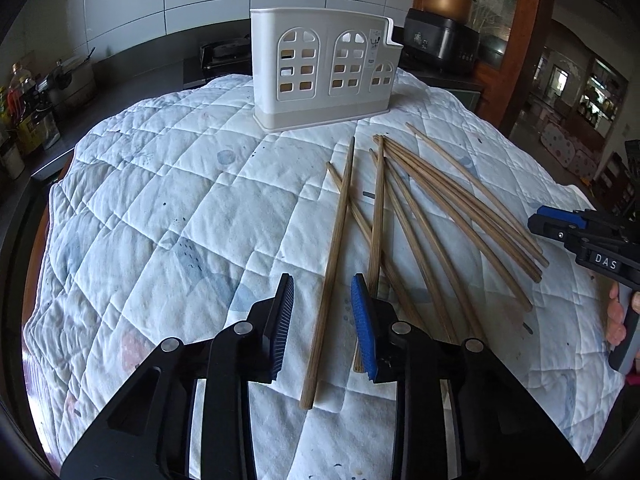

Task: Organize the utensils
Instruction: 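Lower the left tool onto a wooden chopstick while the right tool lowers onto another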

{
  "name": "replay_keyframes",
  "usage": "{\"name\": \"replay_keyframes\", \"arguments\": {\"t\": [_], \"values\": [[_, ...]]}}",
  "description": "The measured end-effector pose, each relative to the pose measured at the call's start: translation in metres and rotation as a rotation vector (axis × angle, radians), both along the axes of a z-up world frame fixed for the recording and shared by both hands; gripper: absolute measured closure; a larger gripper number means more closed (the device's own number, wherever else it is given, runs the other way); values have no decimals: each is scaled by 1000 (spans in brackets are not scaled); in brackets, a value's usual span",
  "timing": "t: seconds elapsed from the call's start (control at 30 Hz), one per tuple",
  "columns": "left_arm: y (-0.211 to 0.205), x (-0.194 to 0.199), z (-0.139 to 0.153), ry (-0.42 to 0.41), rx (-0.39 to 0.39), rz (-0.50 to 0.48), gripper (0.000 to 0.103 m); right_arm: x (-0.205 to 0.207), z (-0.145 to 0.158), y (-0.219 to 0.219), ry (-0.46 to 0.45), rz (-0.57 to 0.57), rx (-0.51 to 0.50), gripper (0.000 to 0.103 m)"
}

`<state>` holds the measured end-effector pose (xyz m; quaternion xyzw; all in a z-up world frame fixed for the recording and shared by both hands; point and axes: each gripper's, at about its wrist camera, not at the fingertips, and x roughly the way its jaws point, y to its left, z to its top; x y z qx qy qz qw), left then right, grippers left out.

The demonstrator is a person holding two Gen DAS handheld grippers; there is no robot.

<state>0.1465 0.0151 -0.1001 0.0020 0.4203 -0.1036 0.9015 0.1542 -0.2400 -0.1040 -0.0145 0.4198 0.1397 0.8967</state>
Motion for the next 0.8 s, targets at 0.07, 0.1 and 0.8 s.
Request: {"name": "replay_keyframes", "arguments": {"t": [0.07,0.1,0.8], "values": [[1,2,-1,5,-7,-1,73,2,-2,3,6,8,-4,75],[2,3,-1,7,-9,-2,73,3,-3,4,8,12,-6,76],[-13,20,-13,33,-8,-30,80,13,-12,13,34,40,-33,82]]}}
